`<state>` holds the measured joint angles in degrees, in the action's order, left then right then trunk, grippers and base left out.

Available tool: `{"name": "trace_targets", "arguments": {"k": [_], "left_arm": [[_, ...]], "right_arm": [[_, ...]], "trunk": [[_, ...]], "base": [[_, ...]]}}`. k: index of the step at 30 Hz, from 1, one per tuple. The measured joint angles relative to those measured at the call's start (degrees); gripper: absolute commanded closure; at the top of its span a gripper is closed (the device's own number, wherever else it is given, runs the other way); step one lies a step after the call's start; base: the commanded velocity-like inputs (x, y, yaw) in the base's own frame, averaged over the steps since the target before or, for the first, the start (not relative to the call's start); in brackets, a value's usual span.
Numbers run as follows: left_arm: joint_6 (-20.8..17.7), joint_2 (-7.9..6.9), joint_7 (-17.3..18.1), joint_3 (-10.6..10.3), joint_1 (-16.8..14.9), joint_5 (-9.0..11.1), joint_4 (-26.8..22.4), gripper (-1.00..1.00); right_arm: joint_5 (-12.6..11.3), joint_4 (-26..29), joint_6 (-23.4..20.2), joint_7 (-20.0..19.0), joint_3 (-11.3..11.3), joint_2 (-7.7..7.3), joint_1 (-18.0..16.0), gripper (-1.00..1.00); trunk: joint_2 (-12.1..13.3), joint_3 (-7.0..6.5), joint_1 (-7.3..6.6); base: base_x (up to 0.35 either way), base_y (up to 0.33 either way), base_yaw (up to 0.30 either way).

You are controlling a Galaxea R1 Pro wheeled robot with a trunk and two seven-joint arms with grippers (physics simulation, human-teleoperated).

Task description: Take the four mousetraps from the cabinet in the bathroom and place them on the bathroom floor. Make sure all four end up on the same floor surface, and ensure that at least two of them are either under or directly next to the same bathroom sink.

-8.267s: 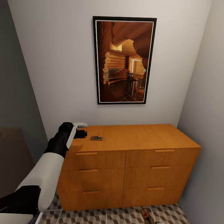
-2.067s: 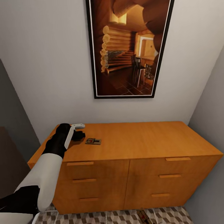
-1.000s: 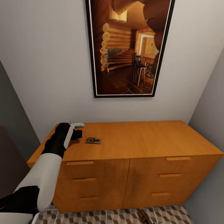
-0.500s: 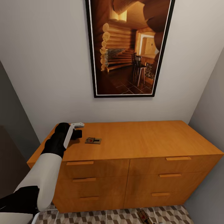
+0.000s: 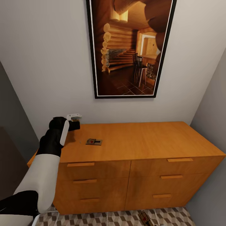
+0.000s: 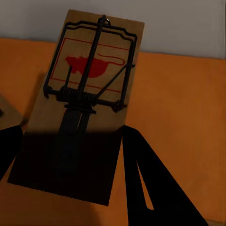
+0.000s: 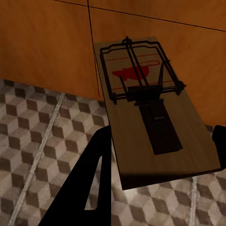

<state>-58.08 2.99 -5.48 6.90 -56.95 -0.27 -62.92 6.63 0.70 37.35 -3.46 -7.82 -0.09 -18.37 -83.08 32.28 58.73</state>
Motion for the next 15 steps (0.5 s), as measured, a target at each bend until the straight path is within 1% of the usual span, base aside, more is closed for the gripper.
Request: {"name": "trace_targets", "arguments": {"k": [3,6,9,15], "left_arm": [[0.00,0.00,0.00,-0.02,0.00,0.05,0.08,1.00],[0.04,0.02,0.00,-0.02,0.00,0.09,0.36,1.00],[0.07,0.04,0.00,-0.02,0.00,0.09,0.50,1.00],[0.08,0.08,0.00,-0.02,0.00,0.09,1.01,1.00]], "right_arm": [[-0.01,0.00,-0.02,0.03,0.01,-0.01,0.00,1.00],[0.00,0.00,-0.36,0.07,0.01,-0.03,0.00,1.00],[-0.01,0.00,-1.59,0.08,0.03,-0.08,0.00,1.00],[0.00,0.13,-6.69,-0.04,0.06,-0.17,0.00,1.00]], "trunk": [[0.00,0.00,0.00],[0.00,0.00,0.00],[0.00,0.00,0.00],[0.00,0.00,0.00]], "base": [[-0.091,0.000,0.000],[-0.259,0.000,0.000],[-0.311,0.000,0.000],[-0.329,0.000,0.000]]}}
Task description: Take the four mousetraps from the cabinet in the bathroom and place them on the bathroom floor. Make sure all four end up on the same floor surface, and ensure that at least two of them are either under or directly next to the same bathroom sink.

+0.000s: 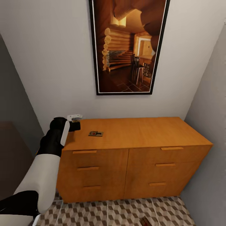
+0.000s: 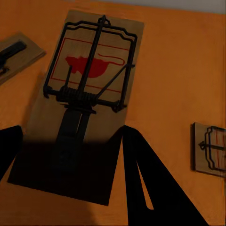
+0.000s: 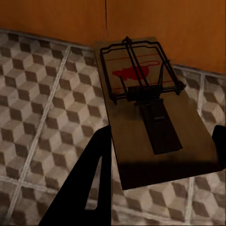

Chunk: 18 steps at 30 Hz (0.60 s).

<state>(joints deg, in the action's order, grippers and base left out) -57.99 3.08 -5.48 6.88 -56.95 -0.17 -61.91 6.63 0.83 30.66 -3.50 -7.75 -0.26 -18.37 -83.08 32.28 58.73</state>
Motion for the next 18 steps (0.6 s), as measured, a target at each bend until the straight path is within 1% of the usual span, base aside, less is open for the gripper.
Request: {"name": "trace_targets", "arguments": {"k": [4,18], "left_arm": [[0.00,0.00,0.00,0.00,0.00,0.00,0.11,1.00],[0.17,0.00,-0.10,0.00,0.00,0.00,0.30,1.00]], "right_arm": [[0.01,0.08,-0.94,-0.10,-0.03,0.13,0.00,1.00],[0.00,0.13,-1.12,-0.13,-0.06,0.34,0.00,1.00]], "trunk": [[0.00,0.00,0.00],[0.00,0.00,0.00]], "base": [[-0.332,0.000,0.000],[-0.333,0.000,0.000]]}}
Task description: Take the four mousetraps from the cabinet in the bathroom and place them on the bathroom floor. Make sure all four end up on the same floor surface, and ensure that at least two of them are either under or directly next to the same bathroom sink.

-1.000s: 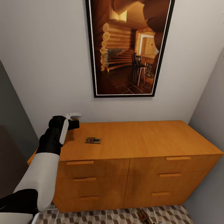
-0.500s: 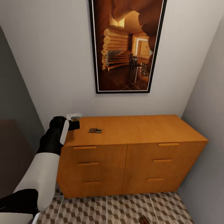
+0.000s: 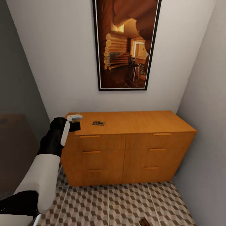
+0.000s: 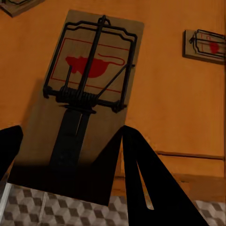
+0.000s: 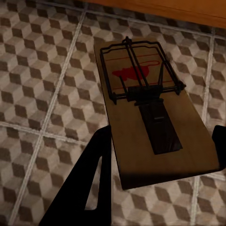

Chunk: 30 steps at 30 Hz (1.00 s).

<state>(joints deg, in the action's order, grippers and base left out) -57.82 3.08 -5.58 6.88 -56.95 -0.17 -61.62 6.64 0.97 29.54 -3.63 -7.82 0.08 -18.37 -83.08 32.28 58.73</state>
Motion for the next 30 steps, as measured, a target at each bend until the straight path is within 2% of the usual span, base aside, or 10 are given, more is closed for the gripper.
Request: {"name": "trace_targets", "arguments": {"k": [24,30], "left_arm": [[0.09,0.04,-0.06,0.00,0.00,0.03,2.16,1.00],[0.24,0.01,-0.08,0.00,0.00,0.01,5.88,1.00]], "right_arm": [[0.00,0.00,-0.01,0.00,0.00,0.01,0.00,1.00],[0.00,0.00,0.00,0.00,0.01,0.01,0.00,1.00]], "trunk": [[0.00,0.00,0.00],[0.00,0.00,0.00]], "base": [[-0.333,0.000,0.000],[-0.334,0.000,0.000]]}}
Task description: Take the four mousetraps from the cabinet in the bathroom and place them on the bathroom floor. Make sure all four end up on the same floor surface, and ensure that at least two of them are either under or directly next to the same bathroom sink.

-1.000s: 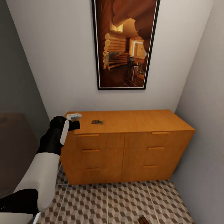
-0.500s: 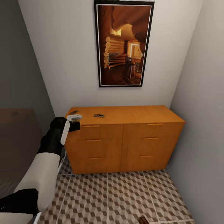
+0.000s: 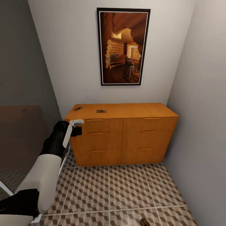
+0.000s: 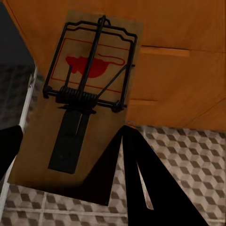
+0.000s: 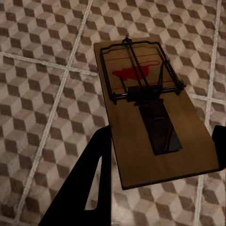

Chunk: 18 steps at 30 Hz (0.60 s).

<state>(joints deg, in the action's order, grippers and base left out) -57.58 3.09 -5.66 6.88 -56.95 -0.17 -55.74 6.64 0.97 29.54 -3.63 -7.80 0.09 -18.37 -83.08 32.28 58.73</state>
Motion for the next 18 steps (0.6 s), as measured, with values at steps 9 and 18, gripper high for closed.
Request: {"name": "trace_targets", "arguments": {"k": [9,18], "left_arm": [[0.14,-0.01,0.24,0.00,0.00,-0.04,5.17,1.00],[16.66,-0.01,0.37,-0.03,0.02,-0.14,26.13,1.00]], "right_arm": [[0.00,0.00,0.01,-0.01,0.01,0.00,0.00,1.00],[0.00,-0.01,-0.01,-0.07,-0.02,0.14,0.00,1.00]], "trunk": [[0.00,0.00,0.00],[0.00,0.01,0.00]], "base": [[-0.154,0.000,0.000],[-0.005,0.000,0.000]]}}
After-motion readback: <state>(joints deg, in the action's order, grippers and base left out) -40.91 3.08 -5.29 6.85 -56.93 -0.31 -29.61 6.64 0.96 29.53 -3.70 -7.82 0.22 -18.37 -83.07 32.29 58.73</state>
